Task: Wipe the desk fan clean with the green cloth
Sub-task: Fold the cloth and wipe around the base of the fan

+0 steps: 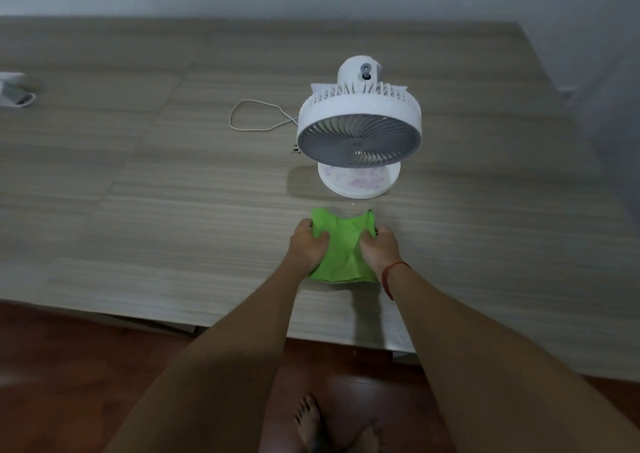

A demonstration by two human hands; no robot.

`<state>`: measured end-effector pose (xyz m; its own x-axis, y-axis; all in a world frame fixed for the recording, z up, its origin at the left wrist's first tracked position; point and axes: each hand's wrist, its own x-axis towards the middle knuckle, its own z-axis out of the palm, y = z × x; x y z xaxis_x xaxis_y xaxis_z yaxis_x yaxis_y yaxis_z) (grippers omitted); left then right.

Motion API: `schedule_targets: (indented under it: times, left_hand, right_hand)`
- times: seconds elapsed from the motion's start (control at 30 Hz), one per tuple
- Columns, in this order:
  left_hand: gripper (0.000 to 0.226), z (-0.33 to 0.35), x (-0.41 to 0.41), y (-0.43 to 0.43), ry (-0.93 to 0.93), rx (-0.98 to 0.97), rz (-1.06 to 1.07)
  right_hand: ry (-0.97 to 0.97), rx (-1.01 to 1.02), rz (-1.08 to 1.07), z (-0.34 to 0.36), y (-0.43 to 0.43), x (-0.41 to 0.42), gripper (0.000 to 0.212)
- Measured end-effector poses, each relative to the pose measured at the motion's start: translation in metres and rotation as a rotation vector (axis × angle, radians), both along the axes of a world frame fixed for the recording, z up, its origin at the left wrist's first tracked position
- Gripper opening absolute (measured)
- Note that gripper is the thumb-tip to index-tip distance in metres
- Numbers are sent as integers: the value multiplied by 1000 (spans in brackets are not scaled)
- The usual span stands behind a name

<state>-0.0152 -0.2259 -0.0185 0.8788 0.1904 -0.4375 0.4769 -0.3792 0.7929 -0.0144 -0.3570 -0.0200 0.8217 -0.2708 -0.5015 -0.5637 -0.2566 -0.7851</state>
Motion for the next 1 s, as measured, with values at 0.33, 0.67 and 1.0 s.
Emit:
schedule_targets:
  times: [0.33, 0.67, 1.0]
  left_hand:
    - [73, -35, -19, 2, -82, 402, -294]
    - [60, -56, -33, 2, -144, 668, -740]
    - [59, -71, -33, -4, -274, 661, -587]
  right_hand:
    - [-68, -393, 278, -23, -12, -10, 60]
    - [-72, -571, 768, -43, -12, -28, 66]
    - [-292, -557, 656, -61, -23, -28, 57]
